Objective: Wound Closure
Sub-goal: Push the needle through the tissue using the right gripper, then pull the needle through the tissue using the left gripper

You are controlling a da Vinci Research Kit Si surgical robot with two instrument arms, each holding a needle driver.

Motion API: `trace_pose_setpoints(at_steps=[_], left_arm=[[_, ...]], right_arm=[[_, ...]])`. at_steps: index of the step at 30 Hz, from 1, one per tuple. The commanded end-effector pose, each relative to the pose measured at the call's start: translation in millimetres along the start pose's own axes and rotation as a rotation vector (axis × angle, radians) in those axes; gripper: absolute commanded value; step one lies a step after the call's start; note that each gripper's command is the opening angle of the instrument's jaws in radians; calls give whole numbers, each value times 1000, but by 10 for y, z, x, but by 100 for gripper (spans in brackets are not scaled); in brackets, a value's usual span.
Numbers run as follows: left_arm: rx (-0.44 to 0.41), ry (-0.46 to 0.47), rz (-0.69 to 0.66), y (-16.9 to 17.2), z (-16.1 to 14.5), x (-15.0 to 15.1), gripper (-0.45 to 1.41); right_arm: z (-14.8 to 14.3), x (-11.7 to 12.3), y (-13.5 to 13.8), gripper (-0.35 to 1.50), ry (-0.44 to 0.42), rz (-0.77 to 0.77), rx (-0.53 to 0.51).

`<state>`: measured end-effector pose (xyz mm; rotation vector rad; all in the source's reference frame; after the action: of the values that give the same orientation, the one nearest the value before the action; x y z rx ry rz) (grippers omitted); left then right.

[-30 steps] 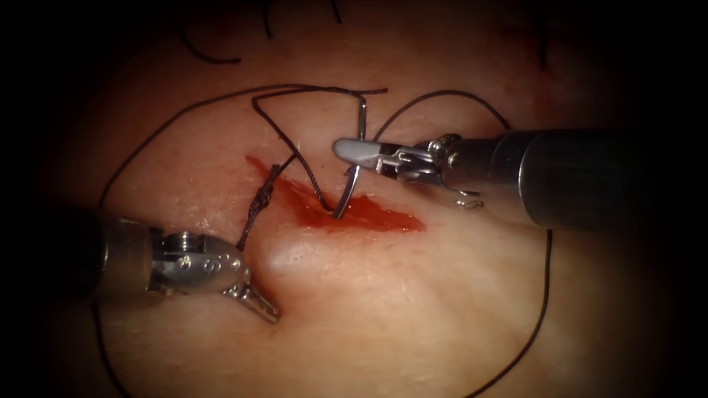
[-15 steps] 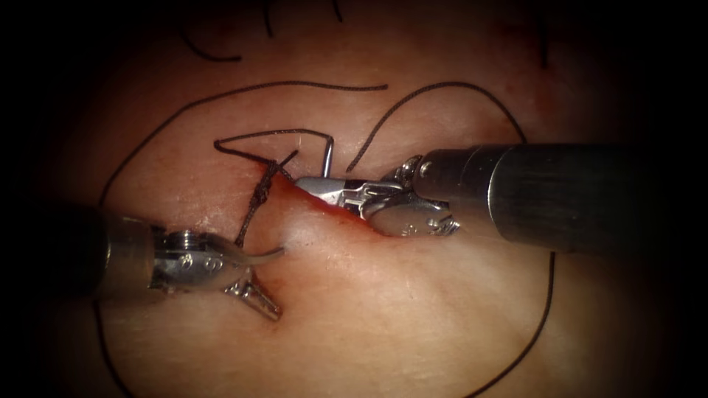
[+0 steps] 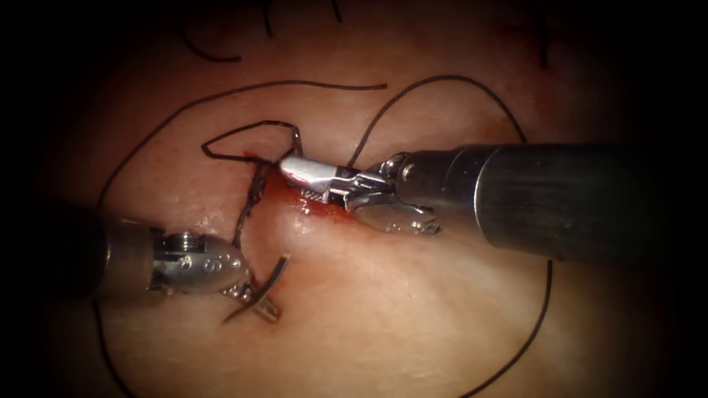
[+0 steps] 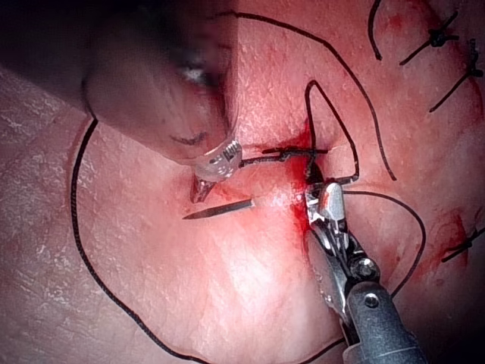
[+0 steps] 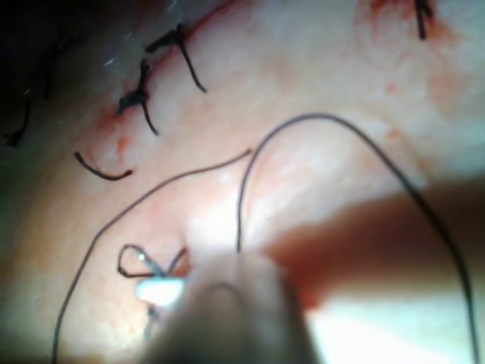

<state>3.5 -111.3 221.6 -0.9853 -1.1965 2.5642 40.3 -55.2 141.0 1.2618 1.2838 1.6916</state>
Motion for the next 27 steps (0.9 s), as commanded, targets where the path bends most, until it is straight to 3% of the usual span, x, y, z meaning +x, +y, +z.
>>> trace_pose_setpoints(at_steps=[1,9,14,18,23,25,27], left_arm=[[-4,4,-1,3,10,-1,-5],[55,52,57,9,-6,4,-5],[123,126,112,13,-20,11,-3],[180,183,171,17,-32,19,9],[266,241,275,18,-50,35,39],[299,256,305,18,-55,39,42],[312,253,310,18,-53,41,58]], right_arm=[[7,2,4,121,-4,-127,-3],[-6,31,-1,133,-66,-632,-106],[-18,49,-12,133,-111,-711,-142],[-27,59,-24,133,-192,-776,-210],[-34,65,-37,135,-335,-866,-324],[-36,64,-39,136,-373,-871,-337],[-37,60,-40,136,-404,-884,-336]])
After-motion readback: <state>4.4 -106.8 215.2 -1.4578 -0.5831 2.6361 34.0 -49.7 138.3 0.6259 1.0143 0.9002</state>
